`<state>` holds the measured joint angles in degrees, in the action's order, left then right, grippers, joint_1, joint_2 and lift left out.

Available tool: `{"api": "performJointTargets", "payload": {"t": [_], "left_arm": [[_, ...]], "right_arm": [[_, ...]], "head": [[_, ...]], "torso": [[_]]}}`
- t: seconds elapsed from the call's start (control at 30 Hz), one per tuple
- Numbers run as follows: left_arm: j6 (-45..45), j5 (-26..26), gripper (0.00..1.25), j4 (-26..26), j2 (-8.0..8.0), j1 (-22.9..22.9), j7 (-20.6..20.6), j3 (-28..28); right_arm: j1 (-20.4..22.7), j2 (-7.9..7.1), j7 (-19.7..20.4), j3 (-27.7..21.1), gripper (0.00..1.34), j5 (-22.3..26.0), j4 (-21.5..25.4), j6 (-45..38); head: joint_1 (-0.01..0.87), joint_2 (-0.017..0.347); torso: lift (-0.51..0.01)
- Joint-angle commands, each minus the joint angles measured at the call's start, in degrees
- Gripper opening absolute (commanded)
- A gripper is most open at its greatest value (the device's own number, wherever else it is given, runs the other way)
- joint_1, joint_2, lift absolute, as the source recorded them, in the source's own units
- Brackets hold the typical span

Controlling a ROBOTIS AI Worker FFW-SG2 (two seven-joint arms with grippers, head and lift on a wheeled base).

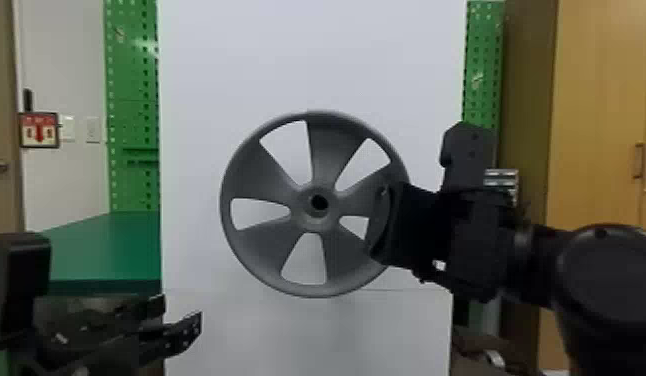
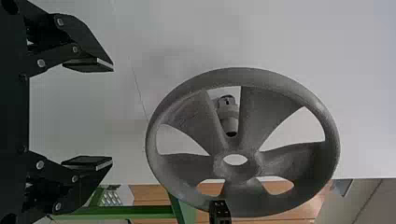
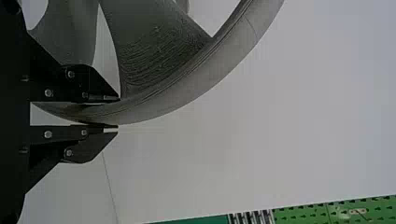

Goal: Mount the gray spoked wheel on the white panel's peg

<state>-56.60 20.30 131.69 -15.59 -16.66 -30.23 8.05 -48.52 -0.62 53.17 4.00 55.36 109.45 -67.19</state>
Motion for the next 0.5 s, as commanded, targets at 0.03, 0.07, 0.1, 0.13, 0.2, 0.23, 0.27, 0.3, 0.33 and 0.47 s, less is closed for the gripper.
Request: {"api": "performJointTargets", "payload": {"t": [0.03,0.07,0.1,0.13,0.2,0.23,0.27,0.3,0.33,0.47], "left_arm": [[0.00,-0.18,0.71,-0.03,0.04,-0.03,0.00,-0.14],[0.00,-0.18,0.71,-0.03,0.04,-0.03,0.00,-0.14],[0.00,-0.18,0.71,-0.03,-0.05,-0.03,0.00,-0.23],[0.00,-0.18,0.71,-0.03,0.04,-0.12,0.00,-0.23],[0.00,-0.35,0.71,-0.03,0.04,-0.12,0.00,-0.32],[0.00,-0.35,0.71,-0.03,0.04,-0.12,0.00,-0.32],[0.00,-0.35,0.71,-0.03,0.04,-0.12,0.00,-0.32],[0.00,-0.35,0.71,-0.03,0.04,-0.21,0.00,-0.32],[0.00,-0.44,0.71,-0.03,0.04,-0.21,0.00,-0.32],[0.00,-0.62,0.71,-0.03,0.04,-0.21,0.00,-0.49]], "right_arm": [[0.00,-0.70,0.00,-0.92,0.01,0.97,-0.47,-0.14],[0.00,-0.70,-0.09,-1.01,0.01,0.97,-0.47,-0.14],[-0.08,-0.79,0.00,-1.10,0.01,0.97,-0.47,-0.05],[-0.08,-0.79,0.00,-1.19,0.01,0.97,-0.47,-0.05],[-0.17,-0.96,0.00,-1.36,0.01,1.06,-0.55,-0.05],[-0.17,-0.96,0.00,-1.36,0.01,1.15,-0.64,-0.05],[-0.26,-0.96,0.00,-1.36,0.01,1.15,-0.73,-0.05],[-0.26,-1.14,-0.09,-1.28,0.01,1.15,-0.73,-0.05],[-0.44,-1.23,0.00,-1.19,0.01,1.15,-0.73,-0.05],[-0.44,-1.32,-0.09,-1.36,0.01,1.15,-0.82,-0.05]], "head": [[0.084,-0.008],[0.084,-0.008],[0.084,-0.008],[0.084,-0.008],[0.084,-0.008],[0.084,-0.008],[0.084,-0.008],[0.084,-0.008],[0.084,-0.008],[0.084,-0.008]], "torso": [[-0.487],[-0.487],[-0.487],[-0.487],[-0.487],[-0.487],[-0.487],[-0.487],[-0.487],[-0.487]]}}
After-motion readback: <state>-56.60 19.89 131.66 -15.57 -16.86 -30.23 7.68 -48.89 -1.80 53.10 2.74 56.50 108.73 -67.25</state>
